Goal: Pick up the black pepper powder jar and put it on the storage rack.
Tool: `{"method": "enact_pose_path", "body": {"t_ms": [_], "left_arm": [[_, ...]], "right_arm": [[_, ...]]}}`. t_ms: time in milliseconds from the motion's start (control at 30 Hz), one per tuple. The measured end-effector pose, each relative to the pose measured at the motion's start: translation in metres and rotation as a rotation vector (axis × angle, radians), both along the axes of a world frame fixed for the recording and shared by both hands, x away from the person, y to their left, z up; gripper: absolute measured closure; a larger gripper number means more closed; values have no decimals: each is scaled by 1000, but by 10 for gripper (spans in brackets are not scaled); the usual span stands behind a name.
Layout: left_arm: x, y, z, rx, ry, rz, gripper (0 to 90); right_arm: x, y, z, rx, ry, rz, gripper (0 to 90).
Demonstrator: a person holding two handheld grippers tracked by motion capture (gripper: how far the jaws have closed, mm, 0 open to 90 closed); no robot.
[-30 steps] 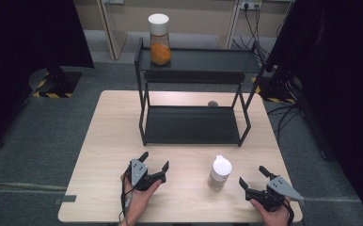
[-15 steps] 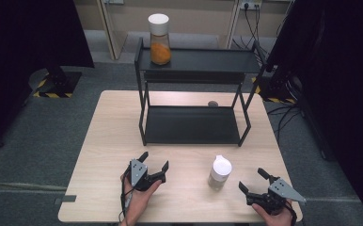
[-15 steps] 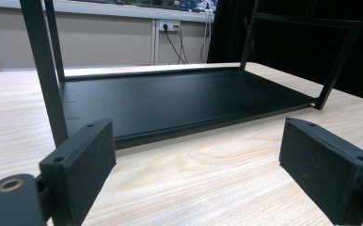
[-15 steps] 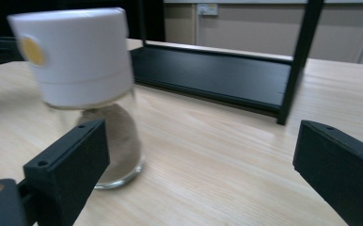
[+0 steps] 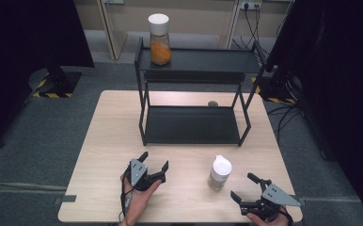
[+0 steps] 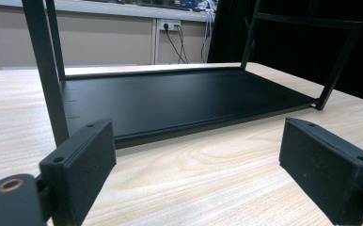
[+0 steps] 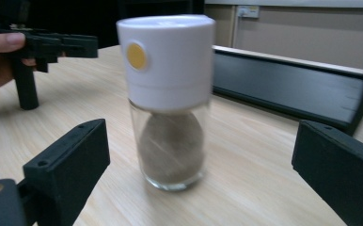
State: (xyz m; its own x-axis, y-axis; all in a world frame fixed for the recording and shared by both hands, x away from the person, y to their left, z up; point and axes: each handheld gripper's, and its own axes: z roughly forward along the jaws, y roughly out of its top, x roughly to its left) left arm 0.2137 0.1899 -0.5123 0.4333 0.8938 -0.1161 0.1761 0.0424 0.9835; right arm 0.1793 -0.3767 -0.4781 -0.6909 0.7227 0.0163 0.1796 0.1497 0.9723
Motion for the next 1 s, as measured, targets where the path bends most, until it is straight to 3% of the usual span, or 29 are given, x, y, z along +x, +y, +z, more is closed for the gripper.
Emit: {"method": "enact_pose_path", "body": {"t_ms": [233, 600, 1000], "left_arm": [[0, 0, 0, 0, 0, -2, 107], [0, 0, 0, 1, -2, -4, 107], [0, 0, 0, 3, -1, -5, 107]], "right_arm": [[17, 22, 7, -33, -10, 31, 56], [42, 38, 10, -55, 3, 71, 144], [47, 43, 5, -76, 16, 78, 304]]}}
